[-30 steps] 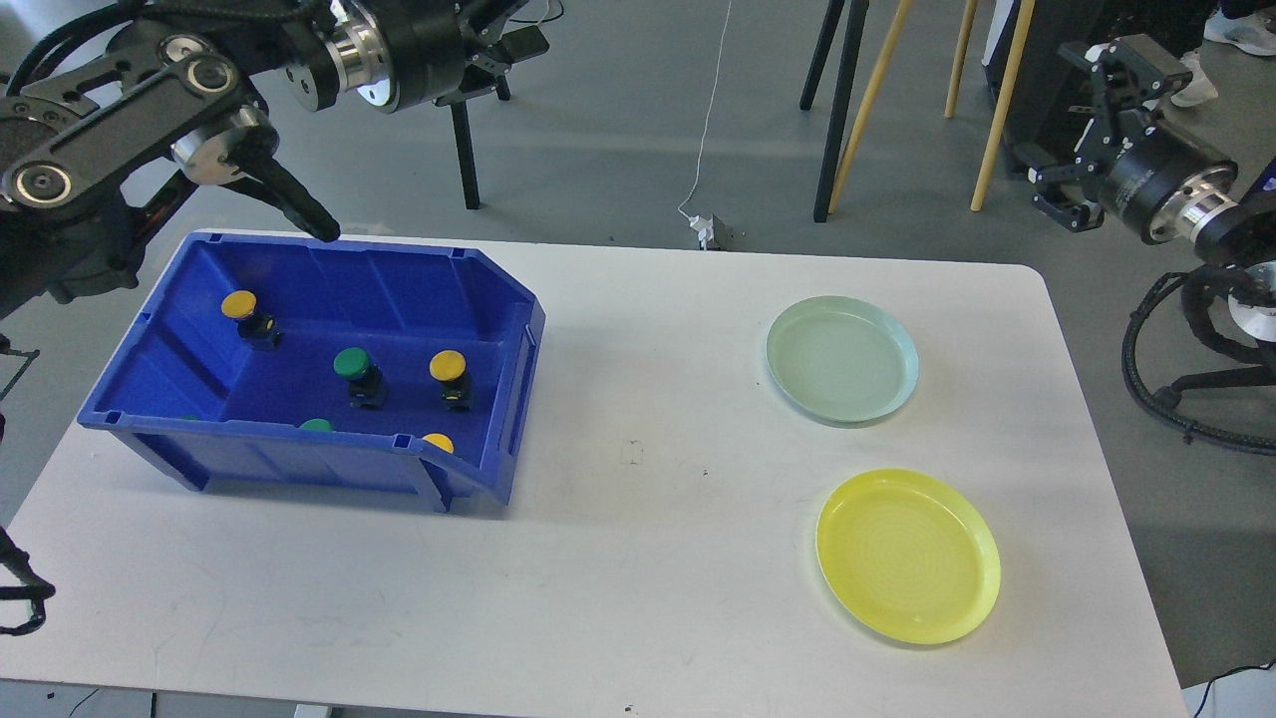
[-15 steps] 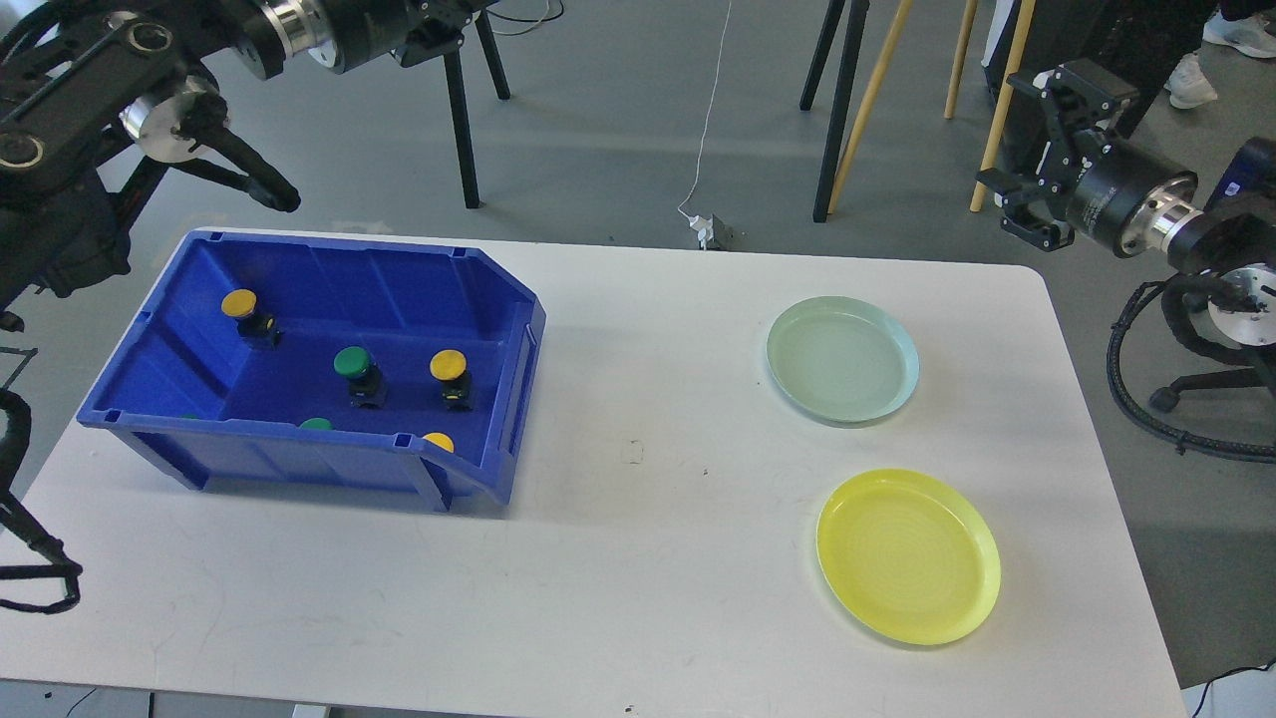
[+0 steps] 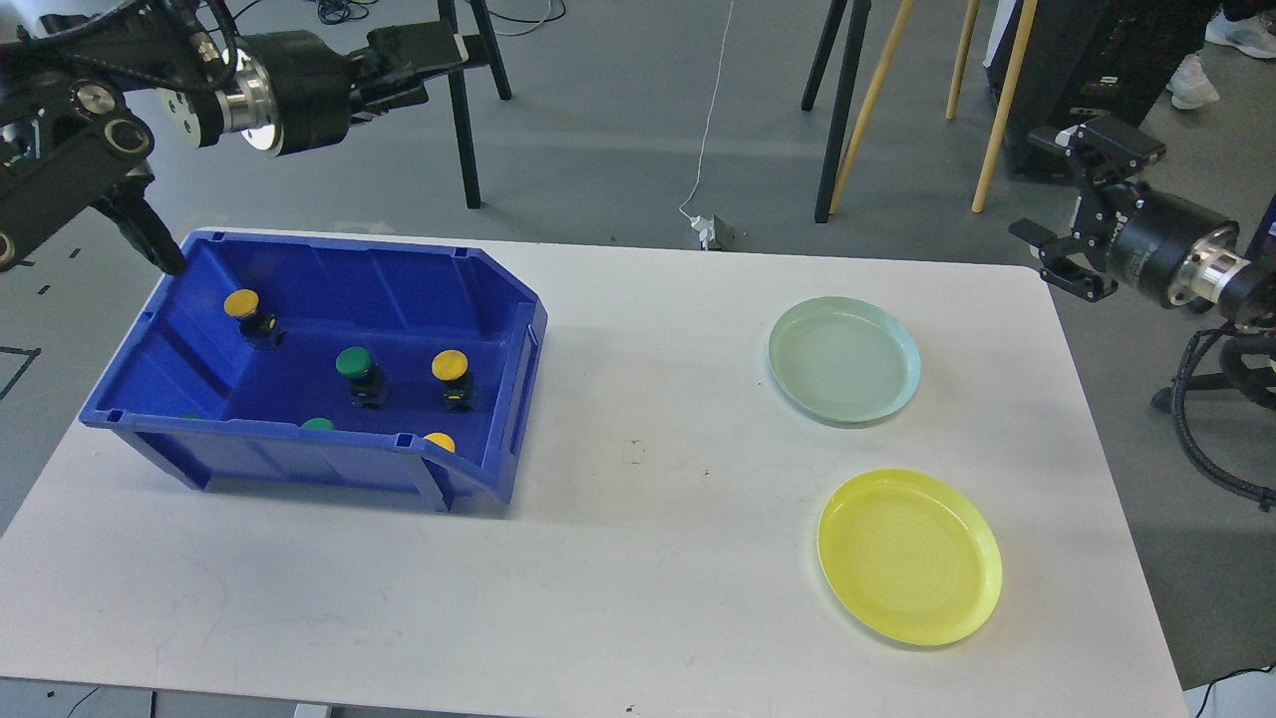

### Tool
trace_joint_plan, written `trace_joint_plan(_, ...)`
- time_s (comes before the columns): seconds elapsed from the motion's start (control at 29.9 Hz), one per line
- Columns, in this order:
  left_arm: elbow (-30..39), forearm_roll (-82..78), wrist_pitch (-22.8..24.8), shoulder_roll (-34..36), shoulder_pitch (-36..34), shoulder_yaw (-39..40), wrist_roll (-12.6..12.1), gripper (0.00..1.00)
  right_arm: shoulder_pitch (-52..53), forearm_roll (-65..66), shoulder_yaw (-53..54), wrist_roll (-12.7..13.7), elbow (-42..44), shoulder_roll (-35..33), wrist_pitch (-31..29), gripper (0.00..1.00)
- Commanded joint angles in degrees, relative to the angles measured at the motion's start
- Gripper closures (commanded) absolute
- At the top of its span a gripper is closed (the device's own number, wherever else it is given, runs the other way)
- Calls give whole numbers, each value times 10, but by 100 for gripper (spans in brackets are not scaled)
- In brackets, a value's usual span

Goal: Pass button and place on color plate
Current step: 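Move the left gripper down toward the buttons in the blue bin, then grasp the green-topped button in the bin with the left gripper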

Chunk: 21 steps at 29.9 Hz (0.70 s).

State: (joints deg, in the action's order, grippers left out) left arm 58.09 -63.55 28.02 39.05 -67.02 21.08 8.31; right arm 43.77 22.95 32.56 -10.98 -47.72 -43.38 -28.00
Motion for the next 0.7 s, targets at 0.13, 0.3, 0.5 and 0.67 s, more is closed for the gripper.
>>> trace_joint_plan(0.13, 99, -116, 0, 78, 37, -35, -5, 1, -47, 1, -2, -21, -18, -75, 0, 1)
trace_joint_plan(0.3, 106, -259, 0, 103, 54, -80, -3, 1, -52, 0, 1, -22, -16, -79, 0, 1)
trace_joint_plan(0.5, 78, -343, 0, 90, 99, -80, -6, 1, -51, 1, 4, -23, -14, -82, 0, 1)
trace_joint_plan(0.67, 6, -376, 0, 39, 120, -81, -4, 1, -49, 2, 4, -23, -14, -83, 0, 1)
